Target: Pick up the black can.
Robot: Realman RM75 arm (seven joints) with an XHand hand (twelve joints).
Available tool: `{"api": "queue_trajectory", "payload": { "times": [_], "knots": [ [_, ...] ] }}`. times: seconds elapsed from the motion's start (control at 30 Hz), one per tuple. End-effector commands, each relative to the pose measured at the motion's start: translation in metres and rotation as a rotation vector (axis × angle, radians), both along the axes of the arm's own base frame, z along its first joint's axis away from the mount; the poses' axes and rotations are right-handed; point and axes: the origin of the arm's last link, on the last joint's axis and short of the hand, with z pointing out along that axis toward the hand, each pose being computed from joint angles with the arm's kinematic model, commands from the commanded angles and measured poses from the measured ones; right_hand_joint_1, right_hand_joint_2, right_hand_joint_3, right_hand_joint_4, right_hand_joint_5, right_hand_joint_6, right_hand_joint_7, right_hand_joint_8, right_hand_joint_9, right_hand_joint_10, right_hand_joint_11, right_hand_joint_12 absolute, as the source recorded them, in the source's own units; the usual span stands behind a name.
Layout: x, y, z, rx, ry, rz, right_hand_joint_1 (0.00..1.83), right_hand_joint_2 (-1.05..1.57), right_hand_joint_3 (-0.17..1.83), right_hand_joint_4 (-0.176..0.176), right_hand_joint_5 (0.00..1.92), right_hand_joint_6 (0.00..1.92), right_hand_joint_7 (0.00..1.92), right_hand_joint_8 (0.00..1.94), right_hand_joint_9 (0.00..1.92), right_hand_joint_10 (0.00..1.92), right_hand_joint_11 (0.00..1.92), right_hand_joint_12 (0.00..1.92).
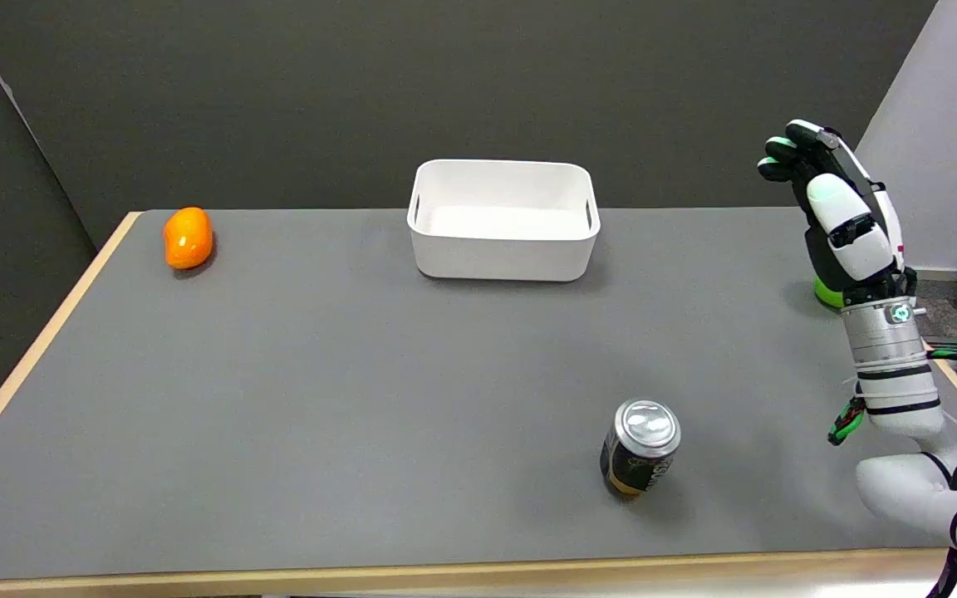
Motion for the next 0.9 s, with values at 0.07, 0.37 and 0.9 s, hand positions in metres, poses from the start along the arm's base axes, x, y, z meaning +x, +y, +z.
{"api": "queue_trajectory", "payload": {
  "times": [0.07, 0.37, 0.9],
  "knots": [
    [-0.001, 0.004, 0.001, 0.005, -0.002, 0.008, 0.53, 0.78, 0.84, -0.014, 0.32, 0.6, 0.48, 0.53, 0.39, 1.0, 0.13, 1.29],
    [0.005, 0.003, -0.009, 0.088, 0.142, -0.022, 0.48, 0.72, 0.95, -0.025, 0.3, 0.58, 0.45, 0.55, 0.38, 0.95, 0.1, 1.23],
    [-0.024, 0.065, 0.01, 0.16, 0.375, -0.229, 0.48, 0.64, 0.95, -0.055, 0.23, 0.49, 0.34, 0.5, 0.24, 0.82, 0.0, 1.07]
  ]
}}
